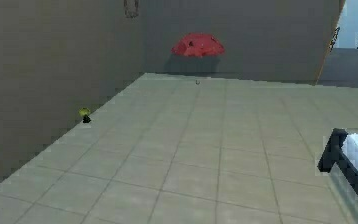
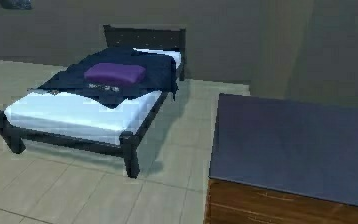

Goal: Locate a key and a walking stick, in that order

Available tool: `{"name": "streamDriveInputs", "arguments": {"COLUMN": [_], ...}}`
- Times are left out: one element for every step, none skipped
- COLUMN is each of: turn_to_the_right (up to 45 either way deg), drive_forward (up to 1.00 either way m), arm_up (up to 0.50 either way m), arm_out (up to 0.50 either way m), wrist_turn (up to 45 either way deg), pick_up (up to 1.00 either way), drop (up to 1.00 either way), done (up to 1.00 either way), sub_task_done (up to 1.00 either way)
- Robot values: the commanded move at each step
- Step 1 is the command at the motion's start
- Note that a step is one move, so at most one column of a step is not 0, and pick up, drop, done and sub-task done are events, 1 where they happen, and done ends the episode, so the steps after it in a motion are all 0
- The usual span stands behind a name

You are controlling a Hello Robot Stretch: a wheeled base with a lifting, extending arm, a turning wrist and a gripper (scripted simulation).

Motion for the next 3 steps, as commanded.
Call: {"name": "streamDriveInputs", "arguments": {"turn_to_the_right": [0.0, 24.0, 0.0], "drive_forward": [0.1, 0.0, 1.0], "arm_up": [0.0, 0.0, 0.0], "arm_out": [0.0, 0.0, 0.0], "wrist_turn": [0.0, 0.0, 0.0], "pick_up": [0.0, 0.0, 0.0], "drop": [0.0, 0.0, 0.0], "done": [0.0, 0.0, 0.0], "sub_task_done": [0.0, 0.0, 0.0]}}
